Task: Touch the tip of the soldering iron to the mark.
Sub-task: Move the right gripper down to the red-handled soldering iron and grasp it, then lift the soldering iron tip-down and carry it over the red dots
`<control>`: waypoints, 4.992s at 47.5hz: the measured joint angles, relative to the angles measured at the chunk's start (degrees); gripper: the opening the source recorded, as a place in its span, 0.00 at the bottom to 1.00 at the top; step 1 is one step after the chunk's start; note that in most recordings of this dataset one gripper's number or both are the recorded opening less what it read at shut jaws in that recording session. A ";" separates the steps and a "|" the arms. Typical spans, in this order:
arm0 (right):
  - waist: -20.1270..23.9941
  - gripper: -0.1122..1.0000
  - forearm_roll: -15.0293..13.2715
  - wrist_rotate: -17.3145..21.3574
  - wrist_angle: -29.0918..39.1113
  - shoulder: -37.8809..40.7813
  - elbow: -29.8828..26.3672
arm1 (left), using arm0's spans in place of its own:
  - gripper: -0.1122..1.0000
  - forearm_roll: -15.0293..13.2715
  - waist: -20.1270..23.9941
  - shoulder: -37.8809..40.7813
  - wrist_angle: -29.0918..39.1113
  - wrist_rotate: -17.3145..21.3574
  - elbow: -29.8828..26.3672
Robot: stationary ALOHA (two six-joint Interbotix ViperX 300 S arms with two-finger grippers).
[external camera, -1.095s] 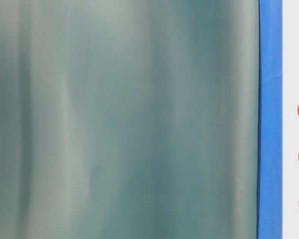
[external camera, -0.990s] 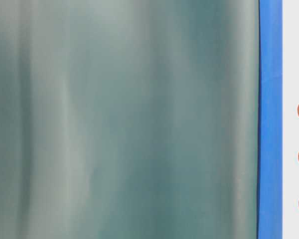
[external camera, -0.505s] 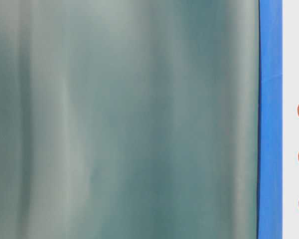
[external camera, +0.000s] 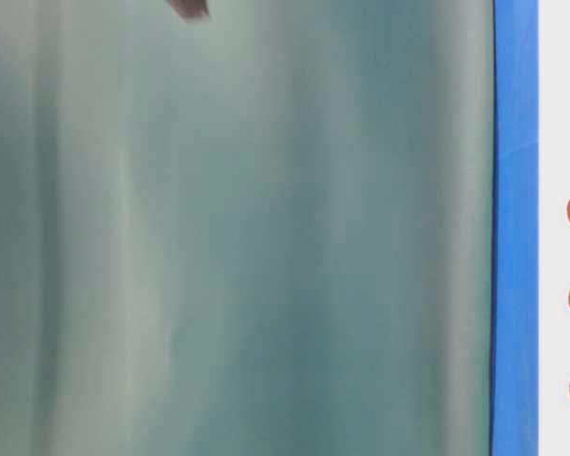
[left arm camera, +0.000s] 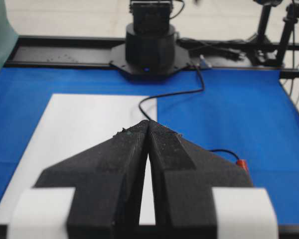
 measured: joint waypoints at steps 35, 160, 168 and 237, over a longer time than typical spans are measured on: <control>6.59 0.90 0.00 15.21 20.65 33.57 -21.01 | 0.10 0.00 0.00 0.09 0.00 0.00 0.09; 9.32 0.16 -4.75 26.19 48.78 41.92 -42.36 | 0.10 0.00 0.09 -0.70 0.09 -1.67 1.14; 5.45 0.16 -5.54 23.12 49.48 41.22 -42.28 | 0.10 0.00 0.09 -0.70 0.09 -1.76 1.14; -19.25 0.16 -3.87 -4.39 50.80 38.85 -40.69 | 0.10 0.00 0.09 -0.79 0.00 -1.76 1.14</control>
